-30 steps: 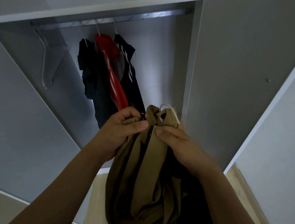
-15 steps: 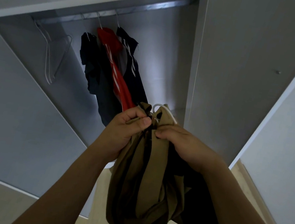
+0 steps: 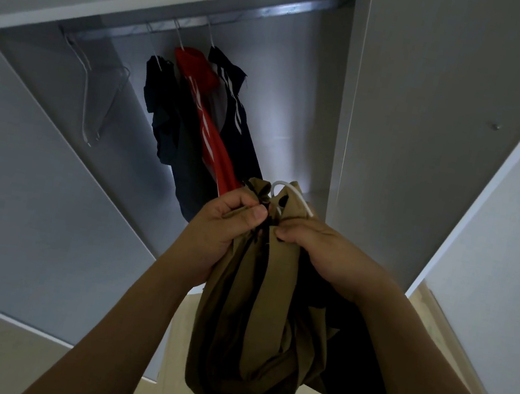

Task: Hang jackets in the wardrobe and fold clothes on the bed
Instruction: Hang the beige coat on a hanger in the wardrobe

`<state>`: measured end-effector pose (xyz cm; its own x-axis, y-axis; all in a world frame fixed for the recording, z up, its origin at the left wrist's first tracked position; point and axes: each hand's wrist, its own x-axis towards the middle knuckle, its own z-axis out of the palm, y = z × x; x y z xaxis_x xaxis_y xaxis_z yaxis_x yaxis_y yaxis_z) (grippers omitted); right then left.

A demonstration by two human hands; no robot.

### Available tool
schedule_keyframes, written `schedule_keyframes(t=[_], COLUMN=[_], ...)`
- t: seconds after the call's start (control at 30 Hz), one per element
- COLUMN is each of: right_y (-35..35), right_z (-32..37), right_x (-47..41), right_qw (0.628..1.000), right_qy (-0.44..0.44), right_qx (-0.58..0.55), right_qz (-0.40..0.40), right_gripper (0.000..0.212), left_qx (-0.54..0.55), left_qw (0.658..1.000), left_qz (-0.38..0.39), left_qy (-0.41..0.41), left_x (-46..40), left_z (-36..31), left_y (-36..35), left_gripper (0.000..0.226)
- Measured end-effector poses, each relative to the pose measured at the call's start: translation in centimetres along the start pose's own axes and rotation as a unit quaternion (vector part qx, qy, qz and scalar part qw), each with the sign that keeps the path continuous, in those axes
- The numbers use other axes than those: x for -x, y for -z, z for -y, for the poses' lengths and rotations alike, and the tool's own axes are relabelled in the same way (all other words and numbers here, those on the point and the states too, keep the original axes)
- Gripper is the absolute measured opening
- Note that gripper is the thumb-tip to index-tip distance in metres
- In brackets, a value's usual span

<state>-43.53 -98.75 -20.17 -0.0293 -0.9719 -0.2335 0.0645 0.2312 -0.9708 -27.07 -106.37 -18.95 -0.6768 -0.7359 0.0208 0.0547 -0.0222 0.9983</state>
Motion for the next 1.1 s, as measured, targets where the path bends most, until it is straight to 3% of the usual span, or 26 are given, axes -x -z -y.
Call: schedule_keyframes(t=[0.3, 0.53, 0.8, 1.1], right_y=[0.21, 0.78, 0.6, 0.64], right_z=[-0.16, -0.04, -0.14, 0.1], right_x=[0.1, 0.28, -0.06, -0.4], right_qw=[0.999, 0.999, 0.999, 1.0], right_qy=[0.02, 0.012, 0.004, 0.002], right_qx=[-0.026, -0.049, -0.05, -0.03], right_qz=[-0.023, -0.004, 0.0, 0.007], right_gripper=[0.029, 0.028, 0.034, 0.033], left_qx=[-0.05, -0.033, 0.002, 0.016], left_qw=[0.999, 0.997, 0.999, 0.999], left_qz=[-0.001, -0.072, -0.028, -0.034], left_qy=[-0.005, 0.008, 0.017, 0.027], left_x=[0.25, 0.36, 0.19, 0.24], left_z=[0.2, 0.34, 0.41, 0.02], left_y=[-0.44, -0.23, -0.63, -0.63], left_gripper=[0.011, 0.011, 0.009, 0.014])
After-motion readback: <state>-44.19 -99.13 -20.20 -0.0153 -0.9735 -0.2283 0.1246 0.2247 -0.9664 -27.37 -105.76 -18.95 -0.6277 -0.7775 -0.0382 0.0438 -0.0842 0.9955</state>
